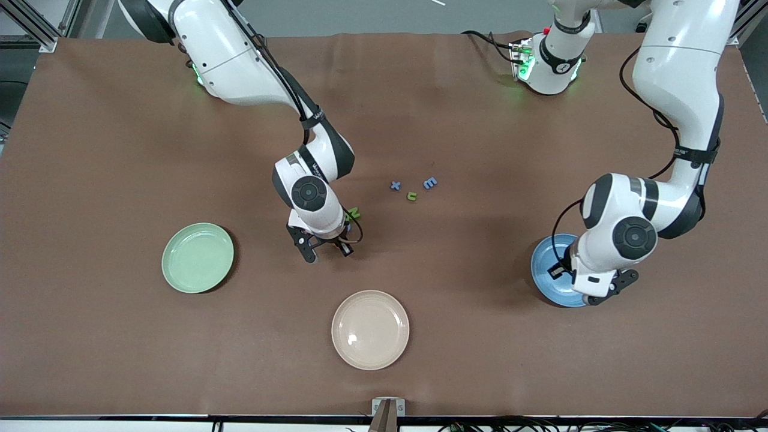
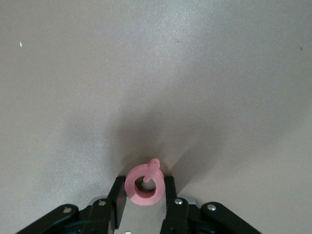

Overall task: Sort upper and lower case letters into plates
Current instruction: 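Carry the green p to the blue plate while the right gripper carries pink a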

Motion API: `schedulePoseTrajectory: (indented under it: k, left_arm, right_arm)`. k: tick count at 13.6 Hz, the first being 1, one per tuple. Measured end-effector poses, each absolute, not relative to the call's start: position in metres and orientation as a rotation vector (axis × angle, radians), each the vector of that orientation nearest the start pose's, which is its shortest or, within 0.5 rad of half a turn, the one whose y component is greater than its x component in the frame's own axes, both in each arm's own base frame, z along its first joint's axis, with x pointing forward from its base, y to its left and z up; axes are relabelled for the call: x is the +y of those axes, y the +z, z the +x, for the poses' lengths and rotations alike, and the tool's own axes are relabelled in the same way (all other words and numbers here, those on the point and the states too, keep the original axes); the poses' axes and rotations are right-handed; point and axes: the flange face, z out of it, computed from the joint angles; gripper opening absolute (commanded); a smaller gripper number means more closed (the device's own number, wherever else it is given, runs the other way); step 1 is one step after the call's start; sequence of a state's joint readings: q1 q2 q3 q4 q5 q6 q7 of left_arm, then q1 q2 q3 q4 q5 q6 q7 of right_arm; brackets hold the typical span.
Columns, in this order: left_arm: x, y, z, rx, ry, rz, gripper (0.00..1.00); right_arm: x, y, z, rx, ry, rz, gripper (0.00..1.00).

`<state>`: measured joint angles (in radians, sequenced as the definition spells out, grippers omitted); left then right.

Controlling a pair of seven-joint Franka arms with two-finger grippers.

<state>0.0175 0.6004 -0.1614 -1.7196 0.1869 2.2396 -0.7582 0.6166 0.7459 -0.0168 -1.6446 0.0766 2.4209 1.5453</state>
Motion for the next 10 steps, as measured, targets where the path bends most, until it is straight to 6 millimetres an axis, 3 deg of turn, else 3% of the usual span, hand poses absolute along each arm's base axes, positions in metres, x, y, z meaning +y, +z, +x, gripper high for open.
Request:
schedulePoseTrajectory:
  k: [1,2,4,5,7,10]
  left_arm:
    - [-0.065,0.224,0.657,-0.784,0.049,-2.976,0.21]
    - [-0.053,0.212,0.653,-0.789,0.048,-2.983,0.35]
    - [-0.046,0.199,0.648,-0.789,0.063,-2.985,0.87]
    - [-0.045,0.198,0.647,-0.789,0.063,-2.985,0.99]
    - [-0.048,0.202,0.648,-0.785,0.059,-2.988,1.0]
    - [-0.065,0.224,0.644,-0.746,0.107,-2.986,0.99]
  right_arm:
    - [0.388,0.181,0.569,1.484,0.026,-2.717,0.02]
    - [0.383,0.181,0.573,1.484,0.018,-2.719,0.02]
    - [0.365,0.186,0.587,1.468,0.007,-2.733,0.01]
    - [0.348,0.192,0.596,1.456,0.022,-2.76,0.01]
    - [0.304,0.213,0.617,1.389,0.068,-2.832,0.01]
    - [0.217,0.25,0.638,1.208,0.107,-2.918,0.01]
